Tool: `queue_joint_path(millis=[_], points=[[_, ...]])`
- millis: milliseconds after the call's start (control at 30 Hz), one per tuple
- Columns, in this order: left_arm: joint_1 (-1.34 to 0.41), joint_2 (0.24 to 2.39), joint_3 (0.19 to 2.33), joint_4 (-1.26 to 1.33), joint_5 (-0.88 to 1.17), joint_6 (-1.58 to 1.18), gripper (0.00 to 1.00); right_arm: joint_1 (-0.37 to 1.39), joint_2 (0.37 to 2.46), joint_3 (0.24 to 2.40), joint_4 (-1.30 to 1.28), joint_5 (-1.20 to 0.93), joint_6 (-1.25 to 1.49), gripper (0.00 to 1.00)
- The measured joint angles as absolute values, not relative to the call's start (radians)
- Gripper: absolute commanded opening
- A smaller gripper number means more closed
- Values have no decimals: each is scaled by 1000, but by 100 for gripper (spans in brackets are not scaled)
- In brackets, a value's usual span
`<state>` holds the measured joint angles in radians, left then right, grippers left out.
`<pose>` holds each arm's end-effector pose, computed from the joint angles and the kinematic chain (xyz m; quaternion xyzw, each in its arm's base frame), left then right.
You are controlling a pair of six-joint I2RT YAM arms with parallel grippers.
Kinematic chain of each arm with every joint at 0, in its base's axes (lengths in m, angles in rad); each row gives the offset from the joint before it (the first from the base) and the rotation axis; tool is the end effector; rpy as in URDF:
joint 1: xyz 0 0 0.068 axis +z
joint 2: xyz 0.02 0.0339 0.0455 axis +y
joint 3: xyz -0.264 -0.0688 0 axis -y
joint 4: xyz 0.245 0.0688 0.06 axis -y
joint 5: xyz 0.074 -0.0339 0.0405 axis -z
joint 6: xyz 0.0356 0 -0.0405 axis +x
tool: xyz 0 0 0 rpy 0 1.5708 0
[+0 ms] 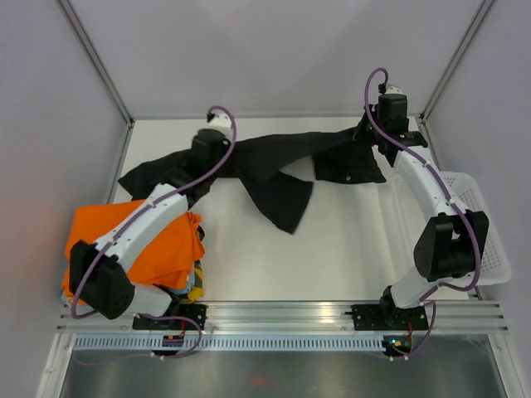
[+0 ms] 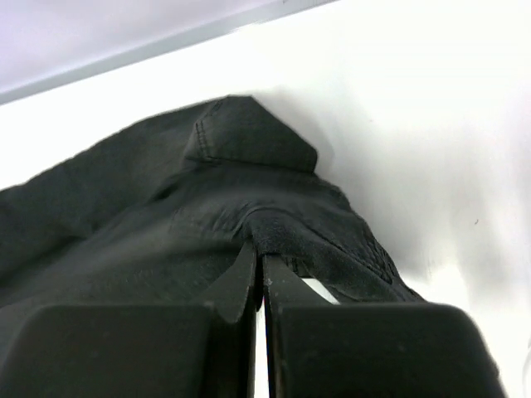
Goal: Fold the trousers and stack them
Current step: Flatten the trousers out
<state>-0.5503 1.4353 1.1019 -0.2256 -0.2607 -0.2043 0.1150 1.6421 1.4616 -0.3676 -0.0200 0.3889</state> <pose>0.2838 -0.1634 0.2941 0.0873 0.8652 -0.0713 0.4886 0.3815 0.0448 0.3348 0.1142 0.8645 0.1304 0.4717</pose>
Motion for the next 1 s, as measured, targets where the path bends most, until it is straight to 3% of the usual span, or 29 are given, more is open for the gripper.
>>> queue_joint_path(millis=[167, 333, 567, 767, 800, 833, 867, 933, 1000], points=[[-470, 1342, 1380, -324, -238, -18, 2, 117, 1604, 1468, -371, -46, 411, 0], [-470, 1415, 1488, -420, -308, 131, 2, 122, 1580, 1466, -363, -72, 415, 0], [-455, 1533, 1415, -464, -344, 215, 3, 113, 1552, 1347, -356, -84, 414, 0], [-415, 1519, 1294, -441, -97, 104, 10, 99, 1526, 1272, -356, -74, 406, 0], [-410, 1518, 1264, -421, -58, 75, 14, 96, 1525, 1267, -356, -70, 404, 0], [-408, 1518, 1228, -402, -20, 39, 43, 93, 1526, 1263, -358, -68, 403, 0], [-406, 1520, 1210, -397, -7, 25, 58, 90, 1528, 1261, -360, -62, 403, 0], [-403, 1538, 1169, -396, 12, -43, 75, 86, 1541, 1261, -356, -34, 397, 0], [-384, 1565, 1145, -396, 37, -132, 76, 80, 1568, 1262, -355, -4, 394, 0]])
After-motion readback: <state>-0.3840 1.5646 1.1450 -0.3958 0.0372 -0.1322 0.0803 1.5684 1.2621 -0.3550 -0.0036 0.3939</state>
